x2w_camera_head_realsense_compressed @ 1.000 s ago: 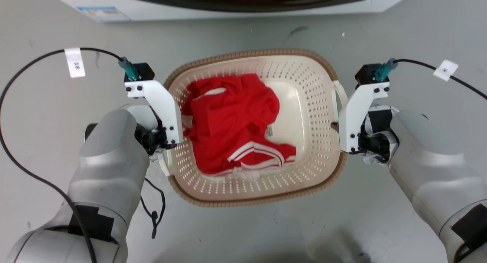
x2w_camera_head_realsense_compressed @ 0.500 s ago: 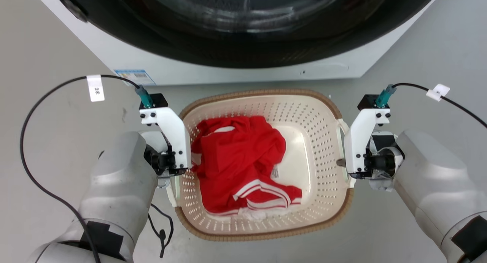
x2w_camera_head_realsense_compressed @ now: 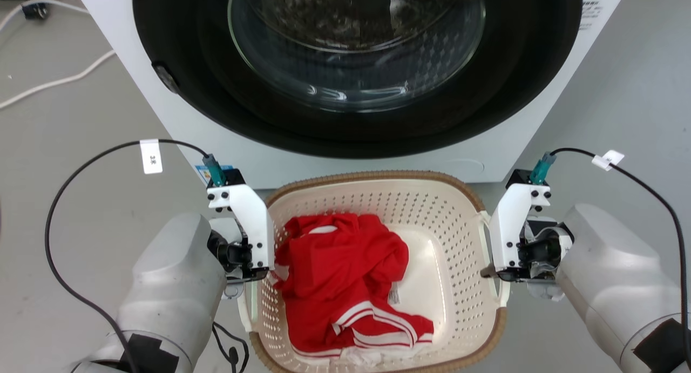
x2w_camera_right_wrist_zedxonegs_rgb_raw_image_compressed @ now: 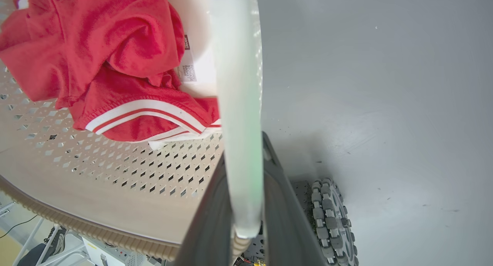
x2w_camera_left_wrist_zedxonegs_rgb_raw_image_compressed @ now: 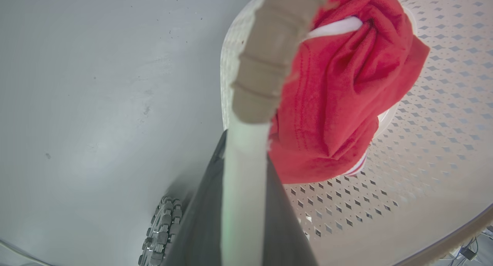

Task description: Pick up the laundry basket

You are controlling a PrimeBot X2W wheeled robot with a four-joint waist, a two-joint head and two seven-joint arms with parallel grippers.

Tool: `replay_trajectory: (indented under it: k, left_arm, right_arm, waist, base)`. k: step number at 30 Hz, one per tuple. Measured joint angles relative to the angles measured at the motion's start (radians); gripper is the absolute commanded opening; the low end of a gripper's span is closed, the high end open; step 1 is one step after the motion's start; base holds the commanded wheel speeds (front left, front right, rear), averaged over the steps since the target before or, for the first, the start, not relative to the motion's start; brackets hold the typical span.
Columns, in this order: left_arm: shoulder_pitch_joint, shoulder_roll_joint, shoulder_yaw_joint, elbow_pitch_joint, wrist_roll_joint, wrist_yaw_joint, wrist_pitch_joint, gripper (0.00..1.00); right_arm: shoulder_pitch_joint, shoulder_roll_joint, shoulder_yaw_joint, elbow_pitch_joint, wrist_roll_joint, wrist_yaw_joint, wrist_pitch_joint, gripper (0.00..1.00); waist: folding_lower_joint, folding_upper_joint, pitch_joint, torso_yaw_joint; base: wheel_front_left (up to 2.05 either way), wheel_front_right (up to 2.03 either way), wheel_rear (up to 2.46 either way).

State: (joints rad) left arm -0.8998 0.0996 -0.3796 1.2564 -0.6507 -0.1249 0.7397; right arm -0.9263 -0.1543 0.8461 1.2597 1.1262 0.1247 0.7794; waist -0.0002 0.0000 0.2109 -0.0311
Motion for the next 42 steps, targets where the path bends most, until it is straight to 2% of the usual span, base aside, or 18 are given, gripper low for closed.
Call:
replay_trajectory:
  k: [13, 27, 42]
  left_arm:
    - [0.062, 0.006, -0.016, 0.013, -0.052, 0.000, 0.086, 0.00]
    - [0.154, -0.008, -0.058, 0.012, -0.077, 0.000, 0.093, 0.00]
    - [0.178, -0.007, -0.089, 0.004, -0.103, 0.001, 0.080, 0.00]
  right_arm:
    - [0.042, 0.022, -0.004, 0.031, 0.002, 0.000, 0.077, 0.00]
    - [0.140, 0.020, -0.018, 0.033, -0.027, 0.002, 0.080, 0.00]
    - [0.164, 0.022, -0.061, 0.033, -0.063, 0.004, 0.083, 0.00]
  waist:
    - [0.0000, 0.0000, -0.105, -0.005]
    - [0.0000, 0.0000, -0.199, 0.006]
    - [0.0001, 0.0000, -0.219, 0.007]
  base:
    - [0.00, 0.00, 0.00]
    - [0.00, 0.00, 0.00]
    - [0.00, 0.00, 0.00]
